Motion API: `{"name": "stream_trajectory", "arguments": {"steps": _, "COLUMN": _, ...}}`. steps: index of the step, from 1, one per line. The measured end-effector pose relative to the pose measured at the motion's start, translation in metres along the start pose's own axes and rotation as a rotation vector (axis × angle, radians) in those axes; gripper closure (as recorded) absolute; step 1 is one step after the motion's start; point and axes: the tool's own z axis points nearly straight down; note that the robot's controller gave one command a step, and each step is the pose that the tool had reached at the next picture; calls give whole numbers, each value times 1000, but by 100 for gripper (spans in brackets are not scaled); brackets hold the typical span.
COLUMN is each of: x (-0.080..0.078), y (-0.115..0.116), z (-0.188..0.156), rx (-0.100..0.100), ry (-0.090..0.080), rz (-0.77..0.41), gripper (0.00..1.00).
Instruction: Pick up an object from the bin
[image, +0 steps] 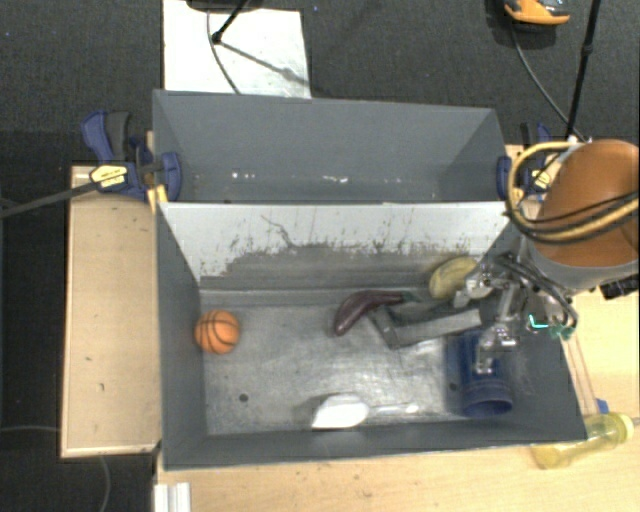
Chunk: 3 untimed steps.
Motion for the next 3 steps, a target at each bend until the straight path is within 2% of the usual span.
{"name": "stream_trajectory", "arguments": {"steps": 1, "x": -2, "y": 0, "z": -4, "rx": 1, "ry": -8, "rz": -4, "gripper": 0}}
{"name": "stream_trajectory", "arguments": {"steps": 2, "x": -41, "y": 20, "z": 68, "rx": 1, "ry": -13, "rz": 57, "gripper": 0}}
{"name": "stream_trajectory", "arguments": {"steps": 3, "x": -52, "y": 20, "z": 82, "rx": 1, "ry": -4, "rz": -48, "gripper": 0}}
